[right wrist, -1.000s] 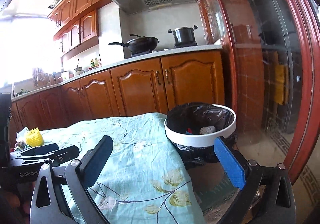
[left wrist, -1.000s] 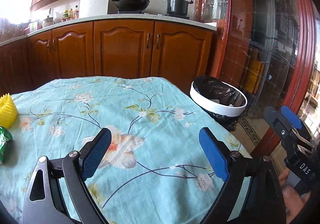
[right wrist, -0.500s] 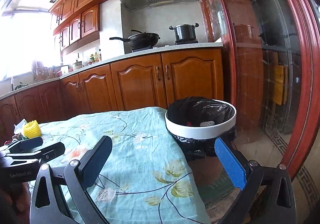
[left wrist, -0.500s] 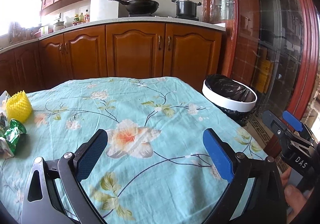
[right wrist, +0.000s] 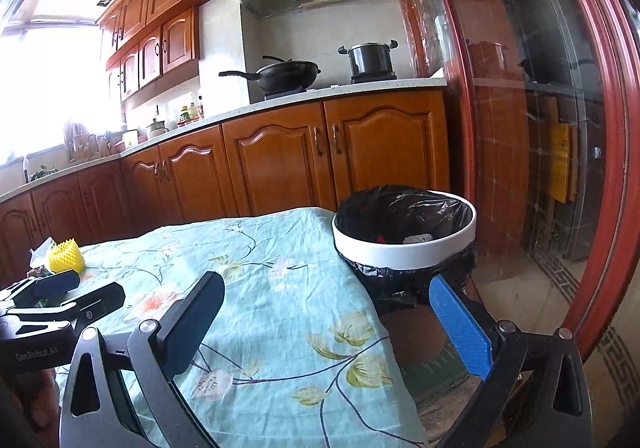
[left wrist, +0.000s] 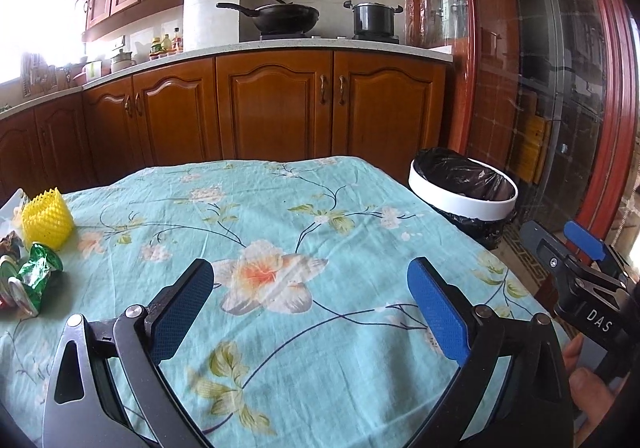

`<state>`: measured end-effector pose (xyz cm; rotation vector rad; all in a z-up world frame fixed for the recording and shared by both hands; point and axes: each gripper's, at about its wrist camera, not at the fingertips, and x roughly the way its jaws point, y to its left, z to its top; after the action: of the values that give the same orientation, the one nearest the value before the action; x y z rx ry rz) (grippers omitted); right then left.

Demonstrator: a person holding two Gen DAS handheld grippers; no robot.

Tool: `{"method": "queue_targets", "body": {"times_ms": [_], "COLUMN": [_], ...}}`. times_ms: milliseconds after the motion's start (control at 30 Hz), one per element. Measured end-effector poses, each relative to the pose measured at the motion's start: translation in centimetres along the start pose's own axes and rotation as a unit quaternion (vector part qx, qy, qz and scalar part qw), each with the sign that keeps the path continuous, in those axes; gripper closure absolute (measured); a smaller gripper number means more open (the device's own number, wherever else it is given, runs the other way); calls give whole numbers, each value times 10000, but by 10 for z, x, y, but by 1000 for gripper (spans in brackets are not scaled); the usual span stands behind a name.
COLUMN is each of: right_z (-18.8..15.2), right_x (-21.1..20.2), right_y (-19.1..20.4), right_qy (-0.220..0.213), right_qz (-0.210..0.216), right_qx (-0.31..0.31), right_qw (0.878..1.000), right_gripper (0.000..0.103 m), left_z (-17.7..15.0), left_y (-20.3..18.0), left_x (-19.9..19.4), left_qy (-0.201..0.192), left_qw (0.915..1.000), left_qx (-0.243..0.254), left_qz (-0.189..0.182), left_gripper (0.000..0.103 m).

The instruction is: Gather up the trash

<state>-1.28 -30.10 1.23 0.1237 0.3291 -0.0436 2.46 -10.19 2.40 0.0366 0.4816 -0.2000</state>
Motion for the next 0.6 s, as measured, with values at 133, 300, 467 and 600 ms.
{"method": "queue_targets", "body": {"times_ms": [133,300,467,600], "right_z": [0,-1,-2,-2], "right_x": [0,0,1,1], "right_y": [0,0,0,0], "right_qy": [-3,1,7,-3], "right_qz": [4,13,32,35], "right_qx": [-2,2,21,32], "right_qw": [10000,10000,10000,10000], "right_gripper": [0,0,0,0], "left_z": [0,0,1,1], "left_y": [-1,0,-1,-1], "left_x": [-1,-1,-1,0], "left_qy": [-14,-19,-42,-26], "left_qw": [10000,10000,9999,10000], "left_qx": [25,19,44,32], "left_qz": [25,28,82,86], "left_gripper": [3,3,3,3]}}
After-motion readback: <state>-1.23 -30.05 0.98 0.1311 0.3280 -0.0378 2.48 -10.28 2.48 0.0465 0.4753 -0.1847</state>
